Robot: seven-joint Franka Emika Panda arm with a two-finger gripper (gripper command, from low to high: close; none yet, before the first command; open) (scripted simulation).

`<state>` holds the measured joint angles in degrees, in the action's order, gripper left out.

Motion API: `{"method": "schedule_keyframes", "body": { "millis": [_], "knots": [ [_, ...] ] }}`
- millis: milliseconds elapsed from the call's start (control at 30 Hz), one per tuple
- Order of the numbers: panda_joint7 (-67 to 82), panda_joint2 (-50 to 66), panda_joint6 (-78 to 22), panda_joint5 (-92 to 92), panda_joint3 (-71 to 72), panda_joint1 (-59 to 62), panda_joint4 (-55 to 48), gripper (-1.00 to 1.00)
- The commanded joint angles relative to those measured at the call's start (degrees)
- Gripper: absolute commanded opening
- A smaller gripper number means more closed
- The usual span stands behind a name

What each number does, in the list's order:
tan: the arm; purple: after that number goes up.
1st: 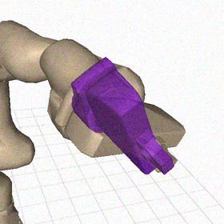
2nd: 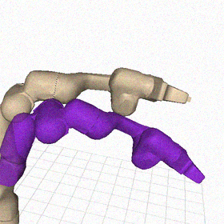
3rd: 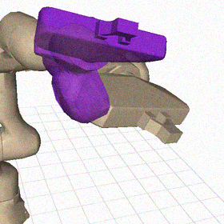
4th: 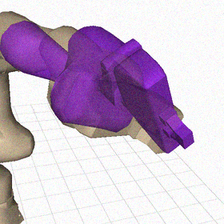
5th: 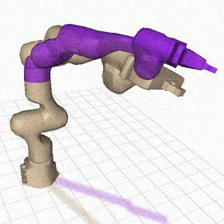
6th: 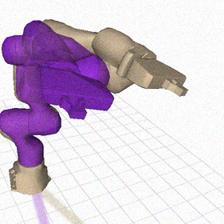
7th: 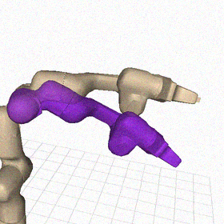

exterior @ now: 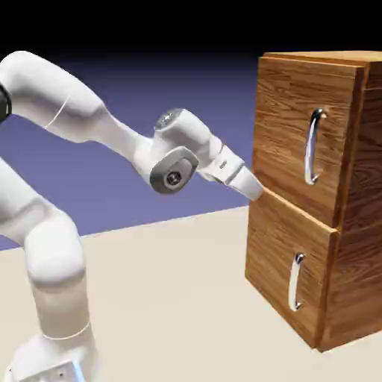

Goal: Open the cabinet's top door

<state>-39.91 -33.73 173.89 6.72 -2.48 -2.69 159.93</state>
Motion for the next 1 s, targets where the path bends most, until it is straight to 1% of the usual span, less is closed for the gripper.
{"method": "schedule_keyframes", "body": {
  "millis": [0, 967],
  "knots": [
    [0.94, -0.40, -0.04, 2.50, -0.92, -0.74, -0.40, 0.00],
    [28.28, -11.92, -1.34, 74.77, -27.53, -22.28, -11.88, 0.00]
  ]
}}
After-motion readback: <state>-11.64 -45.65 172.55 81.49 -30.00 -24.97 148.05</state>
